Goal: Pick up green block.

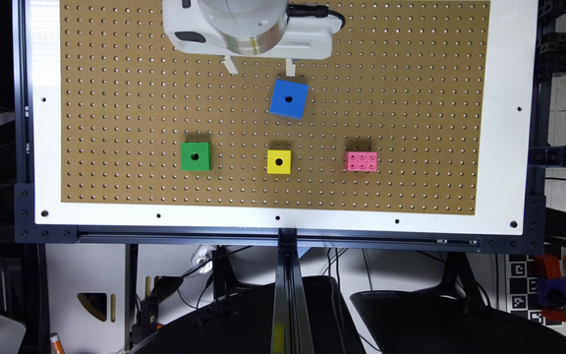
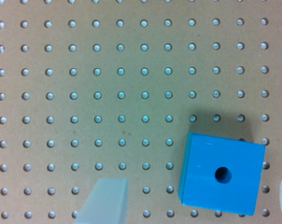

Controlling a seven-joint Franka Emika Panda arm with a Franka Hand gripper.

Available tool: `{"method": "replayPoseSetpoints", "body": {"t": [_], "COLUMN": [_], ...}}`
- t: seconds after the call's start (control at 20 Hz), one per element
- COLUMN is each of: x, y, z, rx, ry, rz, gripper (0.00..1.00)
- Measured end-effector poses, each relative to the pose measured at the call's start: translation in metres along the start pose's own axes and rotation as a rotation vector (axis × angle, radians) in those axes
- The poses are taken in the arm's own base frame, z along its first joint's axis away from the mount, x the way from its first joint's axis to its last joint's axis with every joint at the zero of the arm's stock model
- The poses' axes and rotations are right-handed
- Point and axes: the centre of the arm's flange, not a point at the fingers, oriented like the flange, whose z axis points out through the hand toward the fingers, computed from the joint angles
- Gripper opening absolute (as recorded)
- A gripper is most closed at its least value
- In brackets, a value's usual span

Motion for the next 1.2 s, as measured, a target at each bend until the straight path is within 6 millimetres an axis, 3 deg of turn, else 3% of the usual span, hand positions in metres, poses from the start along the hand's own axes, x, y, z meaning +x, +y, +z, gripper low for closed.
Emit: {"method": "replayPoseSetpoints", "body": {"t": [0.3, 0.45, 0.7, 1.2], "x": [0.002, 0.016, 0.054, 0.134], "y": [0.002, 0.014, 0.026, -0.002], "z": [0.000, -0.003, -0.009, 0.010], "rx": [-0.001, 0.003, 0.014, 0.022], "ry": [0.002, 0.009, 0.027, 0.042], "rz": [0.003, 0.004, 0.004, 0.009], "gripper": [1.00, 1.00, 1.00, 1.00]}}
